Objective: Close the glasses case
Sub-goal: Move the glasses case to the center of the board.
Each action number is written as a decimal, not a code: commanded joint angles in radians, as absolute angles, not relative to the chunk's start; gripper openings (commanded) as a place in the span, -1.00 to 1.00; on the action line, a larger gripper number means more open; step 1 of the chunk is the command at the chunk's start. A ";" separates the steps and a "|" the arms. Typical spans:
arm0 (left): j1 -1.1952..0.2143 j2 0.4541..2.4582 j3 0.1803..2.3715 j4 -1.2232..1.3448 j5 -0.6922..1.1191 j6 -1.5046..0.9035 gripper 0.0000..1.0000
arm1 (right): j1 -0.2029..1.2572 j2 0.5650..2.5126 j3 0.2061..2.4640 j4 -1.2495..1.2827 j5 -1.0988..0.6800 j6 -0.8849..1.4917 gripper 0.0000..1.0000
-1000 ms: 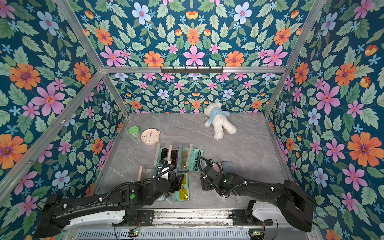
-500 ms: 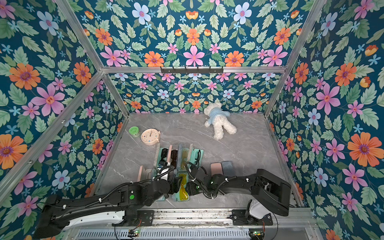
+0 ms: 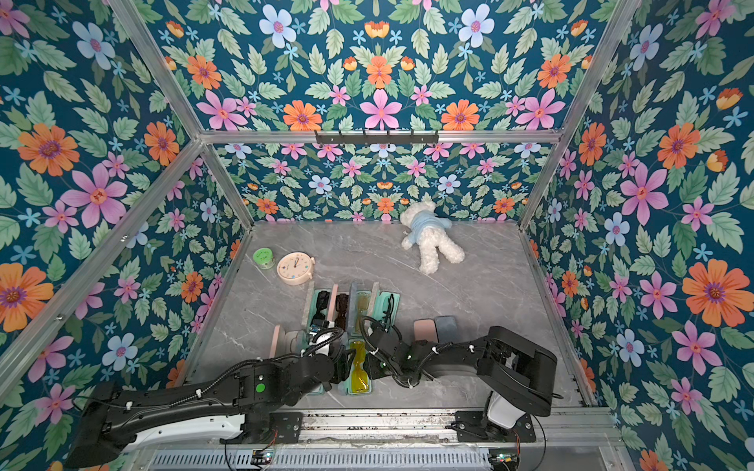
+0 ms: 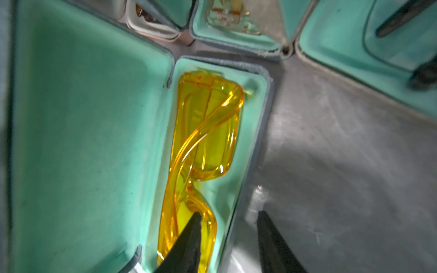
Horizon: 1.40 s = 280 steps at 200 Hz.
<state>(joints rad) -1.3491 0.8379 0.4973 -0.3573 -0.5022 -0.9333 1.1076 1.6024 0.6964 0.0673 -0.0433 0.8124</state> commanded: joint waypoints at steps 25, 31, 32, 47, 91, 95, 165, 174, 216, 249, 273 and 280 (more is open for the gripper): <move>-1.349 0.825 0.485 -0.350 -0.514 -0.949 0.32 | 1.108 1.637 0.700 0.049 -0.008 0.827 -0.28; -1.348 0.821 0.483 -0.348 -0.513 -0.950 0.31 | 1.109 1.637 0.698 0.052 -0.008 0.828 -0.29; -1.348 0.821 0.483 -0.348 -0.514 -0.949 0.31 | 1.109 1.636 0.698 0.052 -0.008 0.828 -0.29; -1.349 0.814 0.480 -0.348 -0.513 -0.949 0.27 | 1.108 1.634 0.689 0.058 -0.001 0.831 -0.34; -1.350 0.820 0.482 -0.326 -0.494 -0.941 0.18 | 1.109 1.613 0.667 0.054 0.016 0.839 -0.46; -1.349 0.822 0.483 -0.324 -0.493 -0.939 0.17 | 1.109 1.612 0.665 0.054 0.016 0.839 -0.46; -1.350 0.907 0.501 -0.250 -0.468 -0.915 0.13 | 1.109 1.579 0.620 0.078 0.031 0.852 -0.62; -1.350 0.913 0.505 -0.245 -0.466 -0.914 0.12 | 1.108 1.578 0.620 0.078 0.030 0.851 -0.63; -1.349 0.915 0.511 -0.235 -0.463 -0.909 0.10 | 1.108 1.542 0.607 0.047 0.062 0.856 -0.69; -1.350 0.911 0.502 -0.217 -0.460 -0.907 0.09 | 1.109 1.509 0.593 0.013 0.087 0.857 -0.69; -1.350 0.917 0.494 -0.188 -0.451 -0.901 0.09 | 1.108 1.496 0.589 -0.014 0.106 0.857 -0.70; -1.350 0.924 0.496 -0.182 -0.447 -0.900 0.09 | 1.107 1.491 0.588 -0.025 0.112 0.857 -0.70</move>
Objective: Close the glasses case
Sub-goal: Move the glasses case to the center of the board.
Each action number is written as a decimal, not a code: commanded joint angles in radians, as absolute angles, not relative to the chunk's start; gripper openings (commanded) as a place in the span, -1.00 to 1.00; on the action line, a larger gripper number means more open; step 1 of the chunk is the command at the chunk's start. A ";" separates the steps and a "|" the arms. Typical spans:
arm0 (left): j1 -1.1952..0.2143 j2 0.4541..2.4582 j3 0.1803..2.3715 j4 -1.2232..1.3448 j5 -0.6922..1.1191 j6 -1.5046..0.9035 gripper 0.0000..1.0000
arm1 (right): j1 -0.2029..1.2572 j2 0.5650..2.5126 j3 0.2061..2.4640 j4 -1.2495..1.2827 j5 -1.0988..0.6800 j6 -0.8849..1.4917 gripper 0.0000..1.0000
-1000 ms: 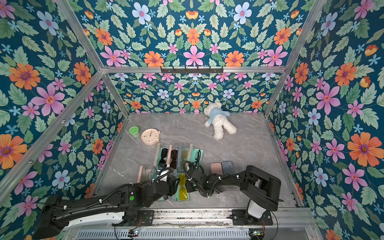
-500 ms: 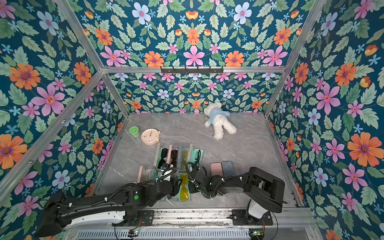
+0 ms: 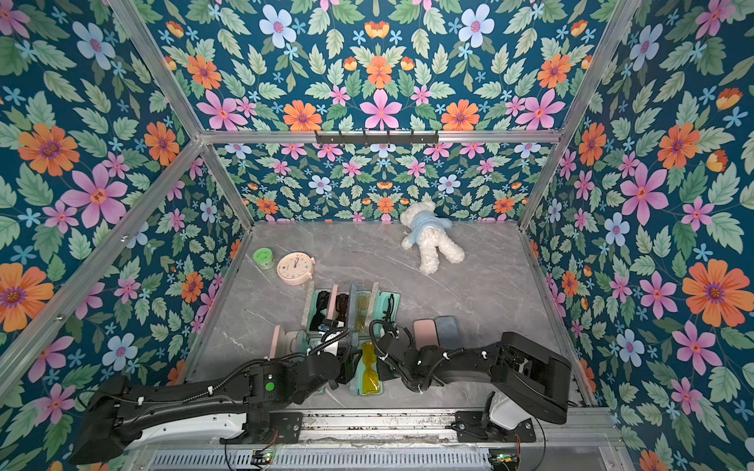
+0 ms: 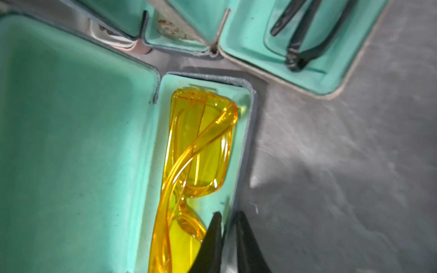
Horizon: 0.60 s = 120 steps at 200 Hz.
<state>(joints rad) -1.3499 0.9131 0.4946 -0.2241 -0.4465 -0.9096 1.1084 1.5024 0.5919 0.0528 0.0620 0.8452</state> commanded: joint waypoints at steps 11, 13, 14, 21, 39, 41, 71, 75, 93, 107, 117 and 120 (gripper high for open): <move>-1.350 0.940 0.501 -0.176 -0.447 -0.897 0.11 | 1.106 1.481 0.584 -0.037 0.121 0.857 -0.70; -1.350 0.943 0.501 -0.175 -0.446 -0.898 0.12 | 1.106 1.479 0.583 -0.037 0.123 0.857 -0.70; -1.350 0.945 0.502 -0.175 -0.448 -0.898 0.12 | 1.106 1.478 0.582 -0.037 0.123 0.857 -0.70; -1.350 0.955 0.504 -0.171 -0.449 -0.897 0.12 | 1.104 1.472 0.577 -0.037 0.126 0.857 -0.70; -1.350 0.977 0.511 -0.162 -0.447 -0.893 0.14 | 1.094 1.455 0.562 -0.038 0.125 0.857 -0.71; -1.350 0.979 0.512 -0.161 -0.447 -0.893 0.15 | 1.094 1.453 0.560 -0.038 0.125 0.857 -0.71; -1.350 1.001 0.515 -0.125 -0.425 -0.886 0.18 | 1.075 1.415 0.532 -0.048 0.132 0.857 -0.71; -1.350 1.006 0.518 -0.124 -0.422 -0.885 0.17 | 1.072 1.408 0.527 -0.048 0.130 0.858 -0.71; -1.350 1.026 0.527 -0.117 -0.413 -0.883 0.18 | 1.063 1.381 0.508 -0.048 0.133 0.859 -0.71; -1.350 1.041 0.532 -0.107 -0.404 -0.881 0.17 | 1.058 1.362 0.494 -0.051 0.135 0.861 -0.71; -1.350 1.049 0.533 -0.098 -0.398 -0.881 0.17 | 1.054 1.352 0.488 -0.055 0.136 0.863 -0.72; -1.350 1.052 0.535 -0.093 -0.397 -0.882 0.16 | 1.053 1.349 0.485 -0.056 0.135 0.864 -0.72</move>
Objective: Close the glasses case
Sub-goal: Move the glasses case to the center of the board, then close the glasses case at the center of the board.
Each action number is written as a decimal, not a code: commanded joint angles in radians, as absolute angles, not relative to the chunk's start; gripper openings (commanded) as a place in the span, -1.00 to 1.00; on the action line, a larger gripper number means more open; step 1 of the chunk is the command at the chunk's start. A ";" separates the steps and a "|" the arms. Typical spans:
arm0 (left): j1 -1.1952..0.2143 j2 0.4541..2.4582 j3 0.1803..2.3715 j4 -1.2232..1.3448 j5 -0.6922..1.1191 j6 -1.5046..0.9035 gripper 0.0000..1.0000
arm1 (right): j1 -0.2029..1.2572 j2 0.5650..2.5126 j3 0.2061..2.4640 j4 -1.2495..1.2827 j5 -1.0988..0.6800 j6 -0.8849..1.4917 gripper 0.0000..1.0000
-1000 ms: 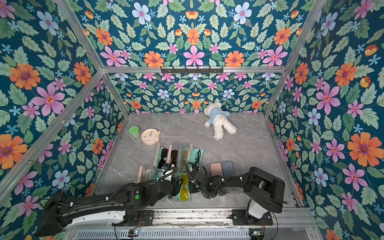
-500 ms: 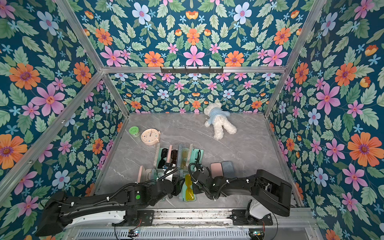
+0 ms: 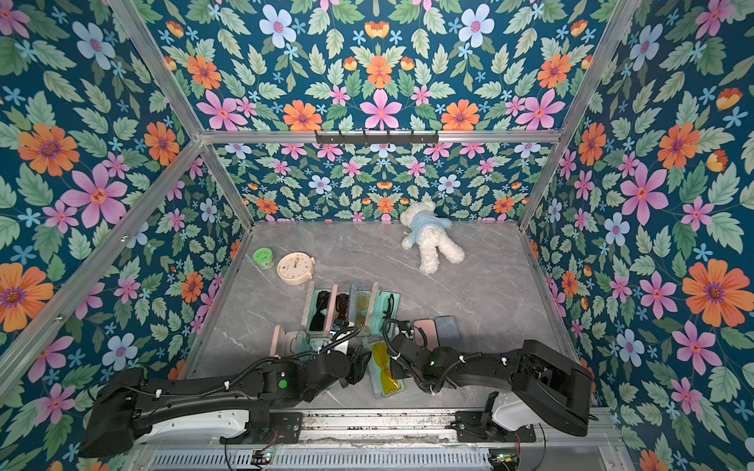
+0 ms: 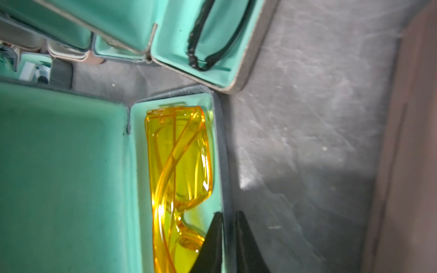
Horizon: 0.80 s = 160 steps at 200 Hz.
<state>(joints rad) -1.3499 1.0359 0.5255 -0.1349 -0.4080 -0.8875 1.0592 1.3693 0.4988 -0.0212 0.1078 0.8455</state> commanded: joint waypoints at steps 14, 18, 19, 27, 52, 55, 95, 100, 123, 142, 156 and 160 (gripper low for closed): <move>-1.350 1.064 0.536 -0.082 -0.391 -0.881 0.16 | 1.051 1.339 0.476 -0.058 0.135 0.865 -0.72; -1.350 1.068 0.538 -0.079 -0.390 -0.881 0.16 | 1.050 1.338 0.474 -0.058 0.135 0.866 -0.72; -1.350 1.069 0.538 -0.079 -0.391 -0.881 0.16 | 1.050 1.338 0.474 -0.059 0.135 0.867 -0.72; -1.350 1.076 0.540 -0.073 -0.389 -0.882 0.15 | 1.048 1.335 0.472 -0.064 0.135 0.868 -0.72; -1.350 1.092 0.546 -0.066 -0.382 -0.879 0.14 | 1.045 1.329 0.462 -0.064 0.132 0.873 -0.72; -1.350 1.094 0.547 -0.066 -0.382 -0.879 0.14 | 1.045 1.328 0.461 -0.064 0.132 0.874 -0.72; -1.350 1.102 0.553 -0.063 -0.379 -0.882 0.13 | 1.045 1.311 0.437 -0.041 0.123 0.893 -0.72; -1.350 1.103 0.554 -0.061 -0.378 -0.882 0.13 | 1.045 1.306 0.431 -0.033 0.124 0.898 -0.72; -1.350 1.110 0.556 -0.058 -0.373 -0.882 0.13 | 1.046 1.286 0.414 -0.025 0.126 0.908 -0.71; -1.350 1.118 0.560 -0.055 -0.371 -0.882 0.13 | 1.046 1.275 0.407 -0.028 0.124 0.910 -0.71; -1.350 1.125 0.560 -0.051 -0.372 -0.882 0.12 | 1.045 1.270 0.404 -0.028 0.122 0.911 -0.70; -1.350 1.127 0.560 -0.049 -0.372 -0.882 0.12 | 1.045 1.269 0.402 -0.028 0.121 0.913 -0.70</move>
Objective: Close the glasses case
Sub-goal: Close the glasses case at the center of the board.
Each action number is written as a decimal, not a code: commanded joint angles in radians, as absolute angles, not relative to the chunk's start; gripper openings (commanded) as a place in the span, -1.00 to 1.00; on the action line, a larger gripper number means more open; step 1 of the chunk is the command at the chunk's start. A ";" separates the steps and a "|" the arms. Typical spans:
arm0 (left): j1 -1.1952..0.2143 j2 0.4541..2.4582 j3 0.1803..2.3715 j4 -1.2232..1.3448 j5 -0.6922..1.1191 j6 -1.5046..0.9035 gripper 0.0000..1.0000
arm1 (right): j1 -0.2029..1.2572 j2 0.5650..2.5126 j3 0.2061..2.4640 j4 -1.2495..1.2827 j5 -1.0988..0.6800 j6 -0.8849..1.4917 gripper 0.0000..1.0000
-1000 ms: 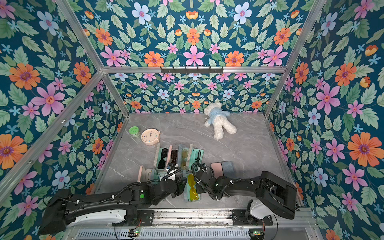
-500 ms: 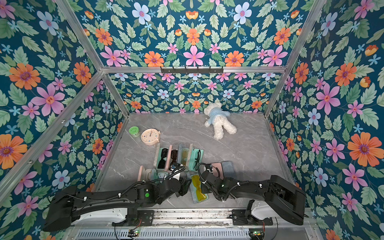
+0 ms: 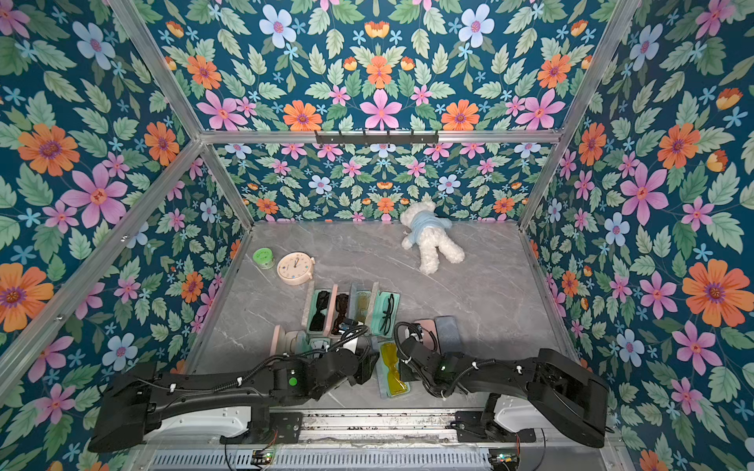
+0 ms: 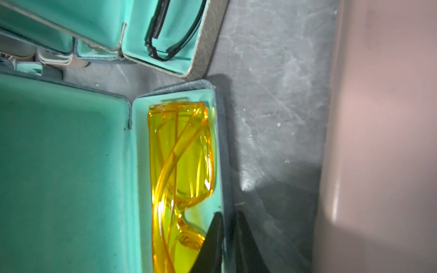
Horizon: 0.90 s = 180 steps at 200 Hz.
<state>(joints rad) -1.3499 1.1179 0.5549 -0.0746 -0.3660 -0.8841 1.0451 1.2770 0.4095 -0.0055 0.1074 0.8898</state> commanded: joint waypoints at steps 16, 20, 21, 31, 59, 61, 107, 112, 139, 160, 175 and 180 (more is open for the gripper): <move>-1.350 1.135 0.564 -0.048 -0.371 -0.882 0.13 | 1.046 1.269 0.395 -0.020 0.114 0.913 -0.69; -1.350 1.137 0.564 -0.048 -0.370 -0.882 0.13 | 1.045 1.269 0.394 -0.017 0.112 0.914 -0.69; -1.350 1.137 0.564 -0.047 -0.371 -0.882 0.12 | 1.045 1.269 0.394 -0.016 0.111 0.914 -0.69; -1.350 1.141 0.568 -0.045 -0.370 -0.882 0.13 | 1.045 1.266 0.390 -0.011 0.108 0.917 -0.68; -1.350 1.149 0.571 -0.043 -0.367 -0.882 0.12 | 1.045 1.249 0.379 -0.004 0.097 0.923 -0.66; -1.350 1.150 0.571 -0.043 -0.367 -0.882 0.13 | 1.045 1.248 0.378 -0.003 0.096 0.923 -0.67; -1.350 1.174 0.566 -0.018 -0.357 -0.884 0.12 | 1.045 1.273 0.383 0.014 0.086 0.924 -0.66; -1.350 1.179 0.567 -0.017 -0.355 -0.884 0.12 | 1.046 1.280 0.384 0.020 0.086 0.925 -0.67; -1.349 1.192 0.571 -0.019 -0.359 -0.879 0.12 | 1.045 1.306 0.384 0.043 0.096 0.937 -0.71; -1.348 1.186 0.571 -0.029 -0.375 -0.881 0.13 | 1.045 1.312 0.377 0.060 0.115 0.961 -0.79; -1.348 1.177 0.573 -0.032 -0.379 -0.880 0.13 | 1.045 1.313 0.374 0.060 0.136 0.979 -0.84; -1.348 1.174 0.575 -0.036 -0.382 -0.879 0.13 | 1.045 1.312 0.371 0.063 0.142 0.985 -0.86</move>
